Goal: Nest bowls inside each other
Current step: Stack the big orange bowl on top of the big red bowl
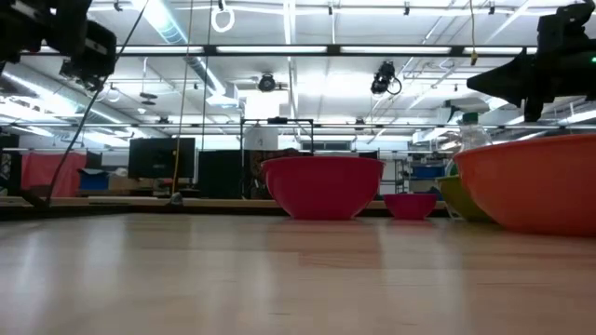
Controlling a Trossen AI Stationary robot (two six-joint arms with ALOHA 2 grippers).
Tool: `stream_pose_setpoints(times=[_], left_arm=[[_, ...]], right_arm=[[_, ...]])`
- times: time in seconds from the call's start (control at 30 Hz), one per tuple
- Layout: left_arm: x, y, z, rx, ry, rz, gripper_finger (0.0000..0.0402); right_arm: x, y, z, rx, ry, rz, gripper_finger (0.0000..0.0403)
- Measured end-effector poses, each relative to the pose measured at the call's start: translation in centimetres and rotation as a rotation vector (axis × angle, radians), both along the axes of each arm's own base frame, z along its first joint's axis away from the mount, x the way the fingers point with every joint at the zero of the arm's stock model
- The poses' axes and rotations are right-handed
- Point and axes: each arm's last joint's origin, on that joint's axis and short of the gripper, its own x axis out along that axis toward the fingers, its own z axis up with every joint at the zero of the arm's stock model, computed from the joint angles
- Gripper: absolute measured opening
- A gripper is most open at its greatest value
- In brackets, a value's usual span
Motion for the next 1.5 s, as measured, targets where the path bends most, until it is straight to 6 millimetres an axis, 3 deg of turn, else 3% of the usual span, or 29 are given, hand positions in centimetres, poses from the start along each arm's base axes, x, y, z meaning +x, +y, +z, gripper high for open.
stream_pose_setpoints(times=[0.23, 0.57, 0.67, 0.8, 1.0, 1.17, 1.27, 1.4, 1.5], left_arm=[[-0.2, 0.7, 1.3, -0.011, -0.135, 0.214, 0.0165], [-0.8, 1.1, 2.9, -0.065, -0.295, 0.252, 0.0165], [-0.8, 1.2, 3.4, -0.127, -0.26, 0.277, 0.0165], [-0.4, 1.4, 4.6, -0.132, -0.116, 0.363, 0.0165], [0.9, 1.0, 6.6, -0.069, 0.033, 0.478, 0.0165], [1.7, 0.6, 8.9, -0.028, 0.103, 0.48, 0.0165], [1.8, 0.6, 9.5, 0.026, 0.143, 0.486, 0.0165], [1.9, 0.8, 9.2, 0.073, 0.161, 0.528, 0.0165], [2.1, 1.3, 9.1, 0.078, 0.168, 0.577, 0.0165]], right_arm=[[0.0, 0.0, 0.1, 0.002, -0.01, 0.0, 0.0019], [-0.6, -0.6, 1.7, 0.038, -0.178, -0.111, 0.0019], [-0.8, -0.8, 2.2, 0.13, -0.293, -0.107, 0.0019], [-0.4, -0.6, 3.7, 0.088, -0.243, -0.02, 0.0014], [2.0, -0.4, 7.5, 0.08, 0.057, -0.097, 0.0009], [3.9, -0.6, 10.9, 0.181, 0.424, -0.199, 0.0009], [4.9, -1.0, 11.9, 0.264, 0.682, -0.22, 0.0019], [6.5, -2.0, 11.9, 0.382, 0.987, -0.225, 0.0071], [7.3, -3.0, 11.7, 0.59, 1.164, -0.213, 0.0131]])
